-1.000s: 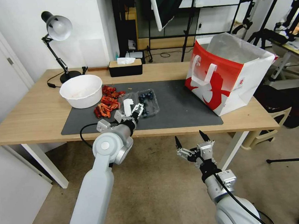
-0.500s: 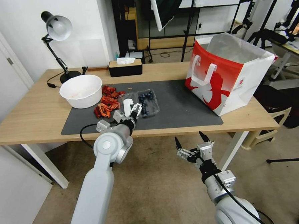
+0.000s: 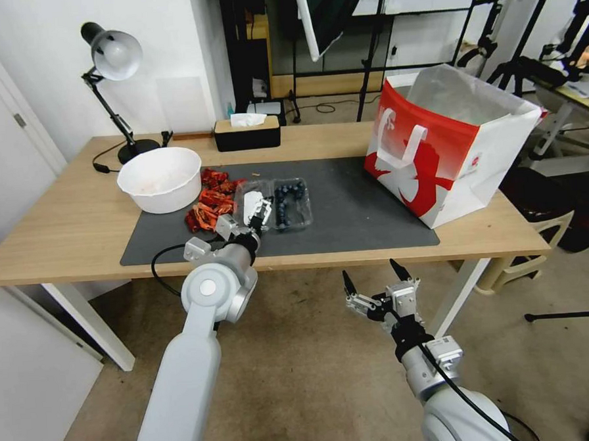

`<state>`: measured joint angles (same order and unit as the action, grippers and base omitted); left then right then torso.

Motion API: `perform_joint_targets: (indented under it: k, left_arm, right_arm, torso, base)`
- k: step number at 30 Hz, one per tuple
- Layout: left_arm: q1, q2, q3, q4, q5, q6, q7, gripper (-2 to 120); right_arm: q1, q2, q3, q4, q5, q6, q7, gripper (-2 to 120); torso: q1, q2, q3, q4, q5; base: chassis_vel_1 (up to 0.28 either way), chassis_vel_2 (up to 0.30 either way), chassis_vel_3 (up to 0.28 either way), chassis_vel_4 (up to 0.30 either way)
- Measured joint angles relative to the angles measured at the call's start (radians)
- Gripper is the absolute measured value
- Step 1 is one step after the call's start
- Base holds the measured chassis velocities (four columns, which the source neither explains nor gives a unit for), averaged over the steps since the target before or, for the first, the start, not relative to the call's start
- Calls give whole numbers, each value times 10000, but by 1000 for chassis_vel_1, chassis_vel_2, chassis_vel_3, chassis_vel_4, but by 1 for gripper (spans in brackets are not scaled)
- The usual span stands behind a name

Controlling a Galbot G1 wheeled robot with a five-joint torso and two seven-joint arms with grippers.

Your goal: Close the takeout container lid, then place the container into the takeout bag.

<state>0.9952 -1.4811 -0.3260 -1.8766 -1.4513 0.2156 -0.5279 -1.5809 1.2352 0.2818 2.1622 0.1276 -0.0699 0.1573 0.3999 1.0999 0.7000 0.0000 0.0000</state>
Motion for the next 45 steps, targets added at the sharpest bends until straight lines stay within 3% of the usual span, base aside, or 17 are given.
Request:
perform_joint_targets:
  k: [6, 9, 29, 37, 40, 45]
  left_arm:
    - [178, 11, 159, -58, 878, -216, 964, 100]
    - [271, 59, 319, -24, 1827, -556, 1570, 100]
    - [217, 61, 412, 194, 2891, -1136, 2680, 100]
    - [93, 79, 509, 515, 3666, -1213, 3907, 100]
    - [-5, 229, 629, 723, 4344, -1176, 4639, 100]
    - [-230, 405, 868, 1109, 4635, -921, 4913, 100]
  right_arm:
    - [-56, 16, -20, -1, -50, 32, -14, 100]
    - [-113, 21, -22, 26, -71, 65, -19, 100]
    - [-201, 14, -23, 38, -113, 157, -40, 100]
    - [-239, 11, 0, 40, -123, 218, -51, 100]
    - [-249, 16, -9, 43, -149, 234, -52, 100]
    - [-281, 29, -23, 47, -186, 262, -57, 100]
  torso:
    - [0, 0, 0, 0, 0]
    - [0, 0, 0, -1, -1]
    - [0, 0, 0, 0, 0]
    - [2, 0, 0, 0, 0]
    - [3, 0, 0, 0, 0]
    - [2, 0, 0, -1, 0]
  base:
    - [0, 0, 0, 0]
    - [0, 0, 0, 0]
    - [0, 0, 0, 0]
    - [0, 0, 0, 0]
    - [0, 0, 0, 0]
    - [0, 0, 0, 0]
